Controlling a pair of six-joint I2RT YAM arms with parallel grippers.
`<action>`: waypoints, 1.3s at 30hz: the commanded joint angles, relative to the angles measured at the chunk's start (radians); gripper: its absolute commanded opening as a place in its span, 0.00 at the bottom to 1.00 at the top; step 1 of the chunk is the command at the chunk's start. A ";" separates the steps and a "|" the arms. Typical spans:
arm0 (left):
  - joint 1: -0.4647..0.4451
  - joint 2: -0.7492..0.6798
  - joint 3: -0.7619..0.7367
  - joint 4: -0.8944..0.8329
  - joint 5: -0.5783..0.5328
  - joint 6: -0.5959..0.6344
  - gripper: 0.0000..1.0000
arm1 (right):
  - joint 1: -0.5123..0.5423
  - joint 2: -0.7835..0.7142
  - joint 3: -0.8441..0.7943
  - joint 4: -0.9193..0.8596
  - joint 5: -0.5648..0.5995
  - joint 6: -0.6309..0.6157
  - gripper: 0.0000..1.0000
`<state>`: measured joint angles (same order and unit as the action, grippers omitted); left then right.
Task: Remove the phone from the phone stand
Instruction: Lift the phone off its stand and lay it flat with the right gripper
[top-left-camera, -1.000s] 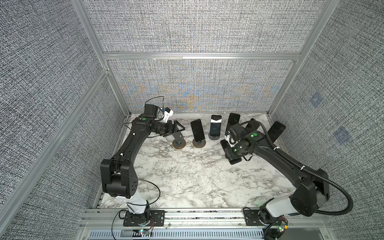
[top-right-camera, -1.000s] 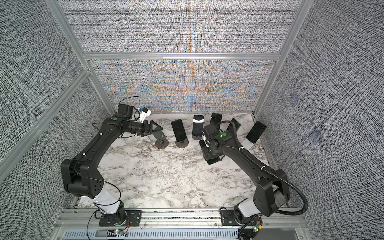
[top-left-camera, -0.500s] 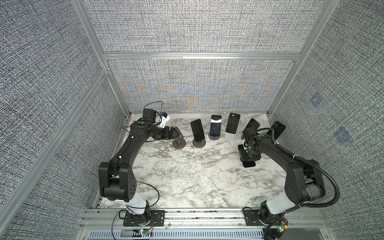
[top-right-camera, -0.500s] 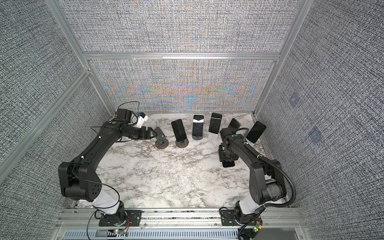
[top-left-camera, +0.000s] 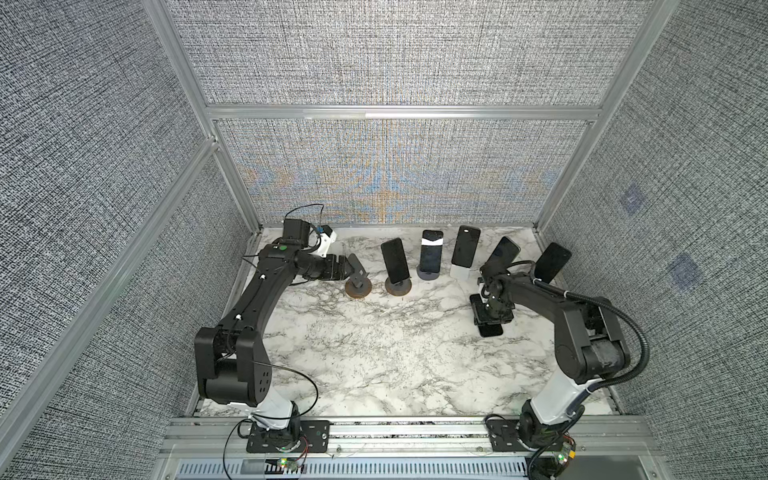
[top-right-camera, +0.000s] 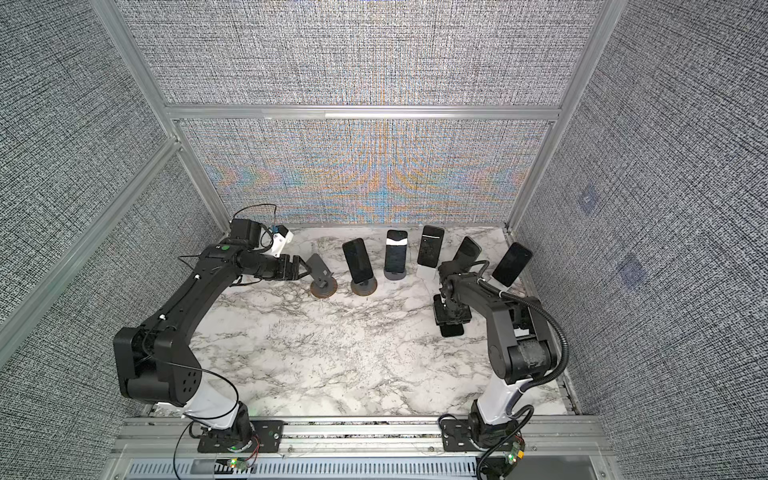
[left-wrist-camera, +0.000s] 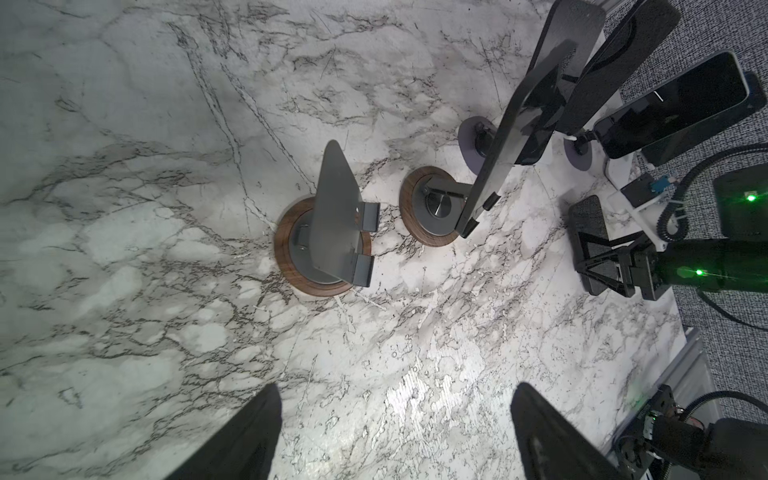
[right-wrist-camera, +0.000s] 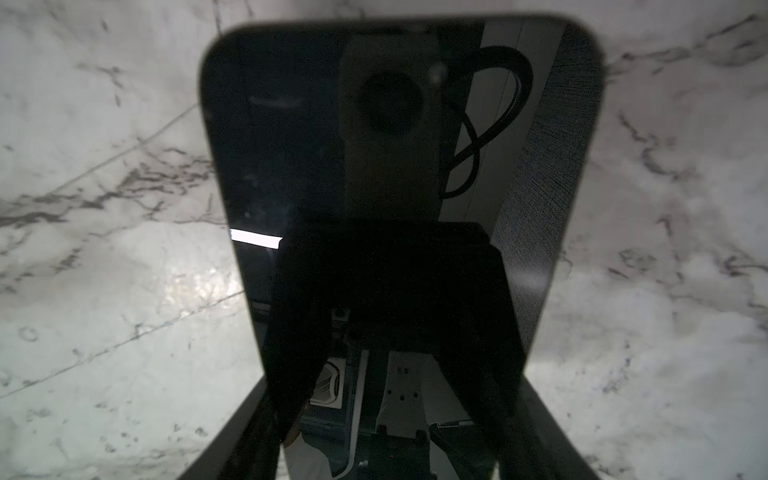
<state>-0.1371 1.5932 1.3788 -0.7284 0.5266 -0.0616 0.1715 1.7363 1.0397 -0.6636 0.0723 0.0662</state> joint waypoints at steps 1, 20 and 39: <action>0.007 0.001 0.003 -0.002 0.005 0.014 0.88 | 0.001 0.009 -0.013 0.017 0.002 0.007 0.11; 0.021 0.015 0.006 -0.011 0.040 0.029 0.88 | 0.002 -0.018 -0.015 -0.011 0.000 0.024 0.89; 0.024 -0.016 0.005 -0.010 0.030 0.033 0.87 | 0.000 -0.400 0.076 -0.218 0.209 0.226 0.90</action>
<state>-0.1150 1.5860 1.3800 -0.7368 0.5522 -0.0368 0.1715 1.3922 1.1004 -0.8108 0.1970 0.2379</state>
